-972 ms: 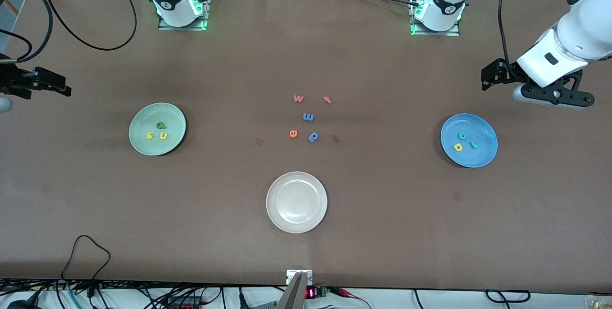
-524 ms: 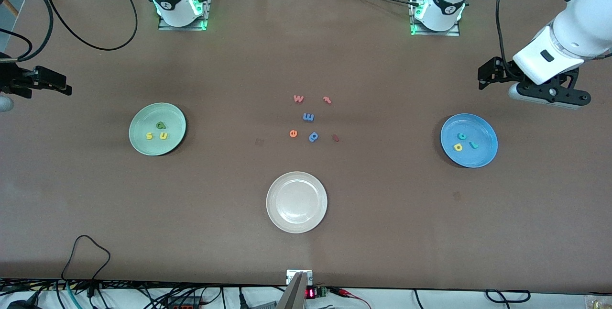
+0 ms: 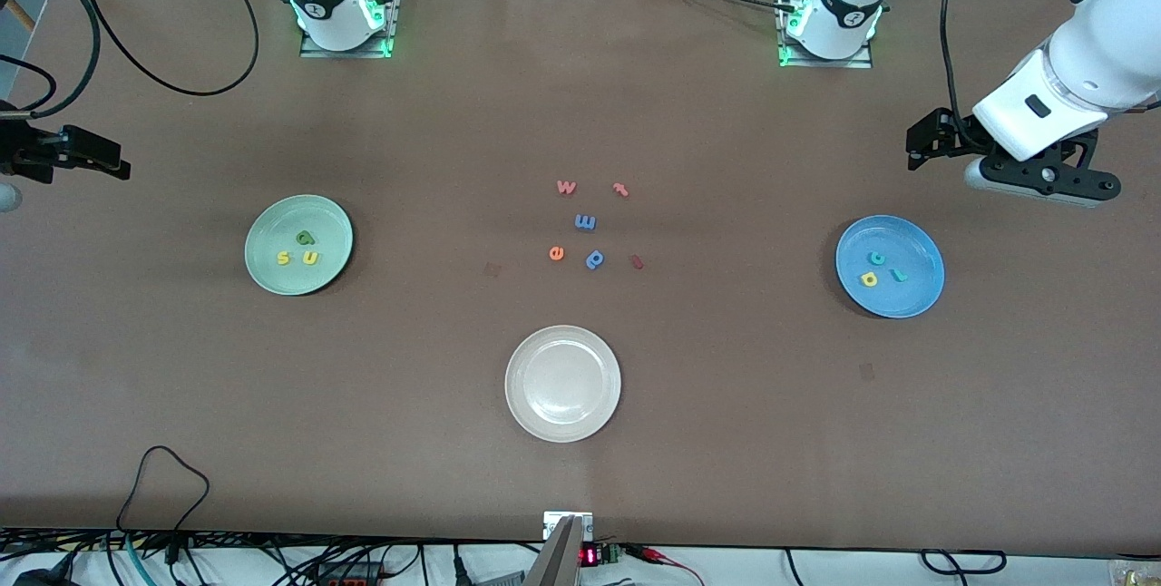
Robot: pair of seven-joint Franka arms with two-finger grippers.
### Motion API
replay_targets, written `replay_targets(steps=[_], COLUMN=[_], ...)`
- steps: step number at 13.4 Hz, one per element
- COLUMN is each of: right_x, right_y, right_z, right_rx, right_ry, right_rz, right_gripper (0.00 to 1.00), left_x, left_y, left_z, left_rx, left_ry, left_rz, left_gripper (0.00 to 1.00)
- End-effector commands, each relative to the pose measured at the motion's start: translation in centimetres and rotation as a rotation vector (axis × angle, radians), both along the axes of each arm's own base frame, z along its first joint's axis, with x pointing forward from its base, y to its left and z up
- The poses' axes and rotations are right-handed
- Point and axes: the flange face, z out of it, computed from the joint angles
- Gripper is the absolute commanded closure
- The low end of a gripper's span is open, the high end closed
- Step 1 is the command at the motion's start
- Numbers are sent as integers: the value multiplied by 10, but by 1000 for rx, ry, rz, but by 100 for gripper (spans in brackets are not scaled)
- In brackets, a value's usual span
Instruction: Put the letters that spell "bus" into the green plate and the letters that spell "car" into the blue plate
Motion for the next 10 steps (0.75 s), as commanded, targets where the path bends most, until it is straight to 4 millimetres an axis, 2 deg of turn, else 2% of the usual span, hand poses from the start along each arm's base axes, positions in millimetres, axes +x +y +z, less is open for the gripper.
replay_targets(steps=[1, 5, 7, 10], right_x=[1, 1, 1, 2], right_y=[3, 0, -1, 0], right_z=[7, 7, 8, 9], right_rx=[-21, -44, -42, -39], right_ry=[7, 13, 11, 9], right_rz=[-43, 52, 40, 27], right_gripper=[0, 0, 0, 0], left_x=[2, 3, 4, 15], left_y=[3, 3, -2, -3], left_z=[5, 5, 5, 8], left_rx=[20, 19, 18, 14], left_ry=[2, 1, -5, -14], left_rz=[4, 4, -4, -9], left_gripper=[0, 0, 0, 0])
